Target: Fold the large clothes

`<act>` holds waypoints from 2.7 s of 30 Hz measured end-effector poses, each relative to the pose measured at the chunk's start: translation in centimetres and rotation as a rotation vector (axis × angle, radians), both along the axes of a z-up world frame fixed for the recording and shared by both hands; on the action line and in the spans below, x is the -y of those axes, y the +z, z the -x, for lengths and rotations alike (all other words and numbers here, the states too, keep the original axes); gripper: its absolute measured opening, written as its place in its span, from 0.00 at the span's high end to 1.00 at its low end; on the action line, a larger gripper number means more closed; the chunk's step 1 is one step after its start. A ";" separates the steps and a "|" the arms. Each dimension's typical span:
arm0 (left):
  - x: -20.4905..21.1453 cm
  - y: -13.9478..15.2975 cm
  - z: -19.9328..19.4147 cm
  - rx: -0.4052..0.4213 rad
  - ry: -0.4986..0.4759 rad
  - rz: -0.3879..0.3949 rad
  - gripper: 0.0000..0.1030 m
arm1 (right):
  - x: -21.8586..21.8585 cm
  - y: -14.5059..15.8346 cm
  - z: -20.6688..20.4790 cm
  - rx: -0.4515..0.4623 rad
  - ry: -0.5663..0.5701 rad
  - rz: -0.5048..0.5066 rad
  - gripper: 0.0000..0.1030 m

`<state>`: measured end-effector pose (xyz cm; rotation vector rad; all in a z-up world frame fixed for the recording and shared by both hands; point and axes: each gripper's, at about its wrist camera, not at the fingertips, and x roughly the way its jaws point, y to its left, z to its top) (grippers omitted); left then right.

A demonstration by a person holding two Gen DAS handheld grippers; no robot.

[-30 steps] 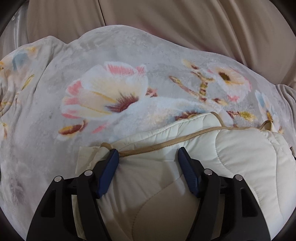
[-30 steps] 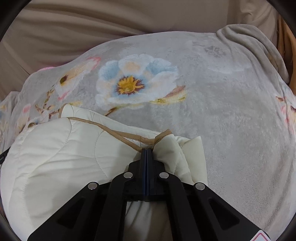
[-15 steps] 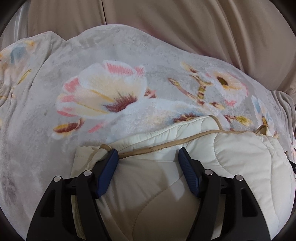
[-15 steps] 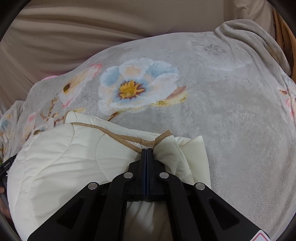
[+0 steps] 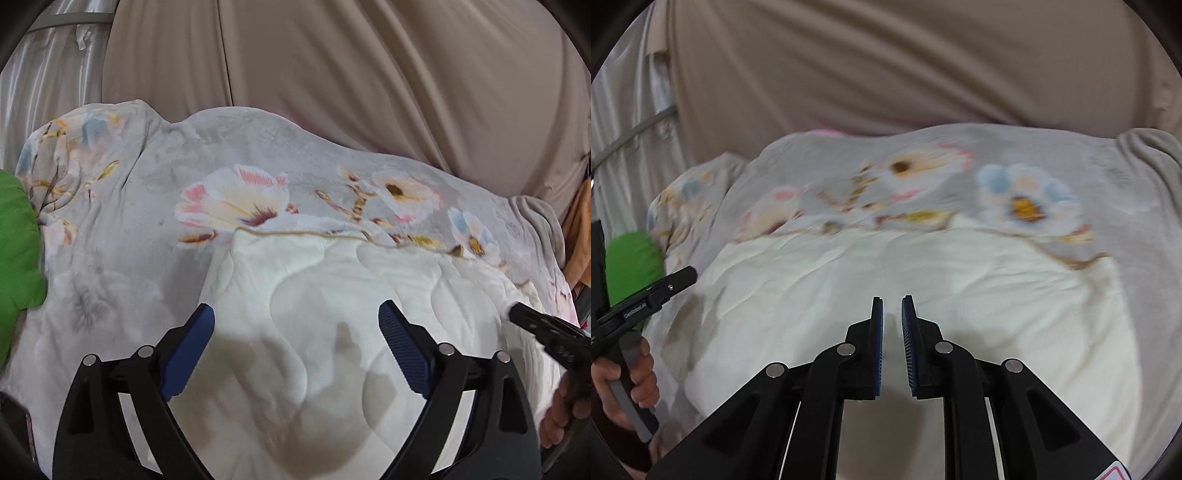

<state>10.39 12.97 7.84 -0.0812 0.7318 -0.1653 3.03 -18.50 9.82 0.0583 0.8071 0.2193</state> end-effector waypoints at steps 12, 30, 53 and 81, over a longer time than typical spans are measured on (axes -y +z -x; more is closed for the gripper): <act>-1.1 -2.7 2.7 -0.093 0.027 -0.030 0.10 | -4.6 -5.0 -0.4 -0.025 0.043 0.135 0.86; -8.7 -6.3 5.5 -0.250 0.105 0.234 0.07 | -4.8 -4.2 -3.3 -0.112 0.082 -0.018 0.87; 0.3 5.8 5.5 0.062 -0.252 0.373 0.76 | -1.1 -4.8 -2.3 -0.144 0.053 -0.189 0.92; 23.5 4.6 8.7 0.003 -0.746 0.116 0.78 | 9.2 -5.5 15.2 -0.114 -0.064 -0.458 0.90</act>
